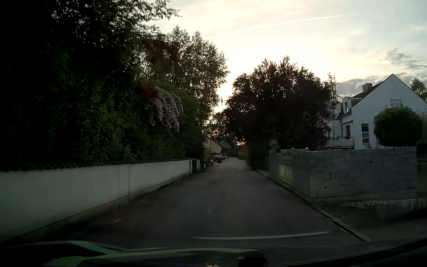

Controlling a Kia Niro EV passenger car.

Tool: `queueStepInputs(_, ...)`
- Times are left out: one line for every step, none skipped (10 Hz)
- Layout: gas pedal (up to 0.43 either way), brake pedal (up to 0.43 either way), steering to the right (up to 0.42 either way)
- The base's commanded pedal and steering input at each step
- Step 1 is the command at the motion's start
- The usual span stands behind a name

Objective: Follow the waypoints while adhering to traffic rules and regulations

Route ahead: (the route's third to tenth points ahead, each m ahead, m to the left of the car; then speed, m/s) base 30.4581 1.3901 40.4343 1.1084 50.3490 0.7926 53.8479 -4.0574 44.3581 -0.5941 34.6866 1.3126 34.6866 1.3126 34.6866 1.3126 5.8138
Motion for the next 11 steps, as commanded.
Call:
queueStepInputs(0.118, 0.000, -0.019)
queueStepInputs(0.110, 0.000, -0.018)
queueStepInputs(0.098, 0.000, -0.015)
queueStepInputs(0.098, 0.000, -0.009)
queueStepInputs(0.087, 0.000, -0.007)
queueStepInputs(0.087, 0.000, -0.006)
queueStepInputs(0.087, 0.000, -0.002)
queueStepInputs(0.087, 0.000, 0.004)
queueStepInputs(0.079, 0.000, 0.008)
queueStepInputs(0.067, 0.000, 0.008)
queueStepInputs(0.067, 0.000, 0.008)
